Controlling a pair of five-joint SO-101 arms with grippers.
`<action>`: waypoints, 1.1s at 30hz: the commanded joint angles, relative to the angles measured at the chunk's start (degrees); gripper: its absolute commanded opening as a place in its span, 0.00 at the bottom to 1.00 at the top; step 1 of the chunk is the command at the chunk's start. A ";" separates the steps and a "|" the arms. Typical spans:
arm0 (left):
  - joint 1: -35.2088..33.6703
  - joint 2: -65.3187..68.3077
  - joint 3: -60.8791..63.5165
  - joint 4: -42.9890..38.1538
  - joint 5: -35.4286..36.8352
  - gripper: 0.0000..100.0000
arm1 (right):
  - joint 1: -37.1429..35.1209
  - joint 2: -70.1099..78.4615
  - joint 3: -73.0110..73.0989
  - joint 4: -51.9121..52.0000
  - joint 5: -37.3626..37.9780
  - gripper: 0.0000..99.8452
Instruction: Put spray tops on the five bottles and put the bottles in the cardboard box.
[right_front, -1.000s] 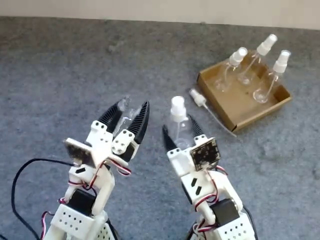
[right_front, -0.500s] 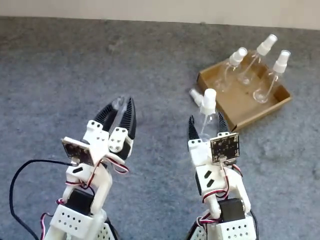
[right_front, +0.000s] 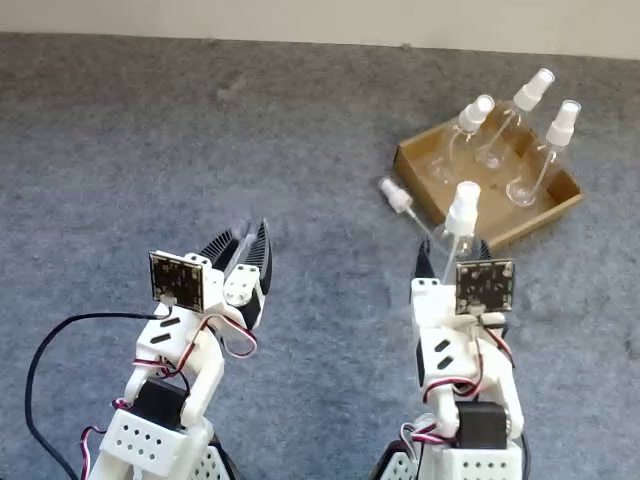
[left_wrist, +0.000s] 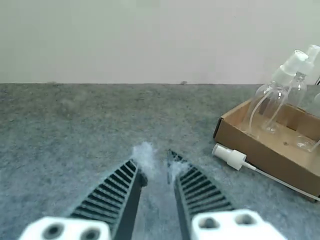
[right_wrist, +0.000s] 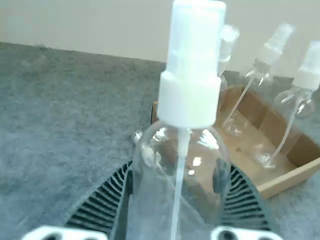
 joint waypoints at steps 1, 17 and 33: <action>-0.84 -0.22 1.36 2.55 -0.70 0.03 | 2.07 -0.04 -8.75 0.75 0.79 0.16; -0.92 -0.22 1.36 2.90 -1.05 0.03 | 9.45 39.43 -18.07 -20.00 0.88 0.16; -0.92 -0.22 1.36 2.90 -1.05 0.03 | 10.24 59.21 -23.34 -36.97 0.97 0.16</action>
